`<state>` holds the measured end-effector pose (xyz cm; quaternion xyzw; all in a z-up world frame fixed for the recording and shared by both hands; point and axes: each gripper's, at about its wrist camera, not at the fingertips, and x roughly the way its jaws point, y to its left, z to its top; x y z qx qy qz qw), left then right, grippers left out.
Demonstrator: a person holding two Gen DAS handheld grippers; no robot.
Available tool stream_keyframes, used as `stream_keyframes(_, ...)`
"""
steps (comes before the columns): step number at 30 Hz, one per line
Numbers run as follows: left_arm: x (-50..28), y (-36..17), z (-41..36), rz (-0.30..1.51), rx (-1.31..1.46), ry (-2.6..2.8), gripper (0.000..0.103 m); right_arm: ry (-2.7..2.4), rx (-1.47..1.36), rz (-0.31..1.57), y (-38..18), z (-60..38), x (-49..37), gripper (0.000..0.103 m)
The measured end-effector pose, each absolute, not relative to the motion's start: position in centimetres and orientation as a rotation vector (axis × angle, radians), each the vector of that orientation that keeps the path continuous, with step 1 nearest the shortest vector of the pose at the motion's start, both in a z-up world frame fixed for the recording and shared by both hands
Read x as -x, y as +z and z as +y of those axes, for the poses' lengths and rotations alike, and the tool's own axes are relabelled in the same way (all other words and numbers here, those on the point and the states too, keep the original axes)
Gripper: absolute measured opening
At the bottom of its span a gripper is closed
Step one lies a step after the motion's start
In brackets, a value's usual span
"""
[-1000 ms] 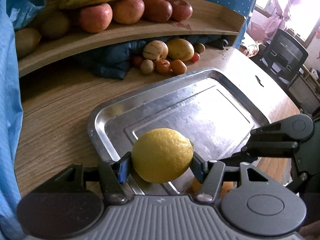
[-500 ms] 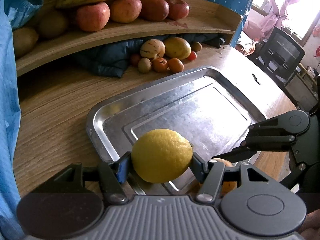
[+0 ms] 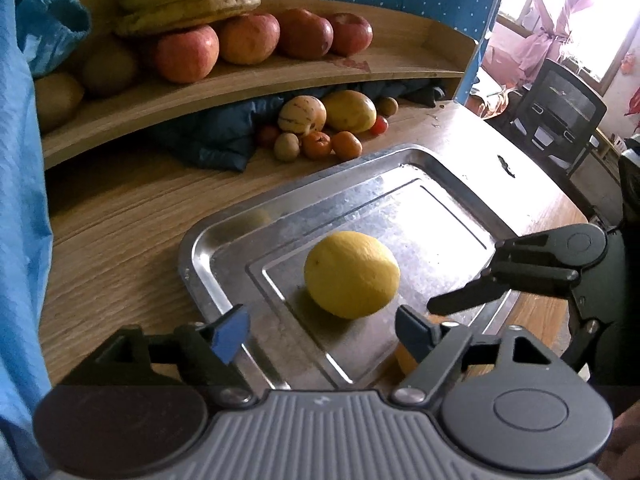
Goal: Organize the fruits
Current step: 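Open the left tool to drop the lemon on the tray while the right tool releases the pepino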
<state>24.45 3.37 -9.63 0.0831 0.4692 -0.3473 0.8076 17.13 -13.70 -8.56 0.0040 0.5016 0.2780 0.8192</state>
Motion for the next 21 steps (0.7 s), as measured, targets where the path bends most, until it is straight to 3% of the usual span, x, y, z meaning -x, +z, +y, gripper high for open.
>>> stream_keyframes(9,-23.1,-8.6,4.0,0.975,-0.19,-0.766,0.101,0.575,0.011,1.071,-7.7,-15.0,-17.0,0.095)
stream_keyframes(21,-22.4,-8.4,4.3,0.97,-0.247,-0.796,0.103,0.524,0.125,1.113,-6.9,-17.8,-17.2,0.102)
